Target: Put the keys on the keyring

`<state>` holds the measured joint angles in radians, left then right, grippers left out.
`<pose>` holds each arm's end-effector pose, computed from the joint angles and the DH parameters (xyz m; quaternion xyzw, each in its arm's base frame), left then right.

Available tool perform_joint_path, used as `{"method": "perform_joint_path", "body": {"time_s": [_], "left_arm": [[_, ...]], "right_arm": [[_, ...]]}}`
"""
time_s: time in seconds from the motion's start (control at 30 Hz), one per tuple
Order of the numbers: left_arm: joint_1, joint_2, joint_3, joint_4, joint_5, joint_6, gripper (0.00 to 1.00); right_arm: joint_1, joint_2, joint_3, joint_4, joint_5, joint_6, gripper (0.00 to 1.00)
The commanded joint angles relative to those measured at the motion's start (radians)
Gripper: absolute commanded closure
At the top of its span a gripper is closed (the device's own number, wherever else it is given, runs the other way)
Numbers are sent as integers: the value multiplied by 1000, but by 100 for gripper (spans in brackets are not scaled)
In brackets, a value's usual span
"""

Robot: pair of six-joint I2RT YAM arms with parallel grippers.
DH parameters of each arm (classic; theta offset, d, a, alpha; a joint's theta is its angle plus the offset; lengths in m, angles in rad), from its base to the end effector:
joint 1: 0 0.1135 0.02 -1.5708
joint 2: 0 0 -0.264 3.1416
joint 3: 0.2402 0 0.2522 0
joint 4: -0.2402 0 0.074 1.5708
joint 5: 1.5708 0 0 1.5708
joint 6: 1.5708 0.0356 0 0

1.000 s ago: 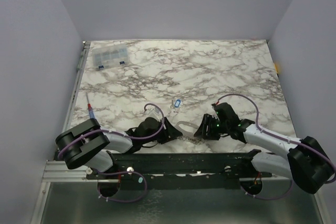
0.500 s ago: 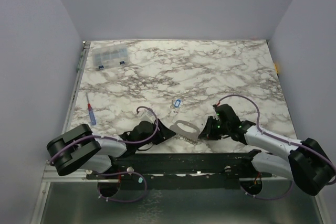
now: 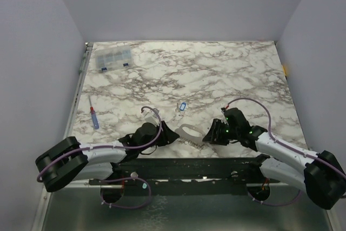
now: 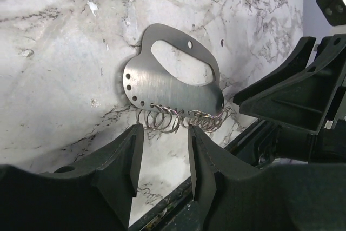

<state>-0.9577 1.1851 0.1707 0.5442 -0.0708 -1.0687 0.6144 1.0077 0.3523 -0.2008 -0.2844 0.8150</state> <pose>0.1163 -0.1610 0.1322 -0.0657 0.8495 -0.4275 0.3021 0.1419 0.1123 0.1533 0.0436 0.9277 0.3272 0.1745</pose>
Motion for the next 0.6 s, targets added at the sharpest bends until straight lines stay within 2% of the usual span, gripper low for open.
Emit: {"method": "perform_joint_path", "body": {"time_s": [0.0, 0.1, 0.23, 0.4, 0.57], "left_arm": [[-3, -95, 81, -233, -78, 154, 55], [-2, -160, 140, -372, -128, 250, 53], [9, -203, 190, -462, -155, 346, 51], [29, -212, 217, -502, -132, 404, 51], [36, -223, 200, -497, -123, 395, 51]], "right_arm": [[5, -48, -24, -114, 35, 63, 52], [5, -116, -56, -121, 41, 93, 51], [5, -131, -82, -74, 5, 92, 52], [5, -58, -125, -4, -18, 105, 57], [5, -79, -148, 14, -1, 115, 63]]}}
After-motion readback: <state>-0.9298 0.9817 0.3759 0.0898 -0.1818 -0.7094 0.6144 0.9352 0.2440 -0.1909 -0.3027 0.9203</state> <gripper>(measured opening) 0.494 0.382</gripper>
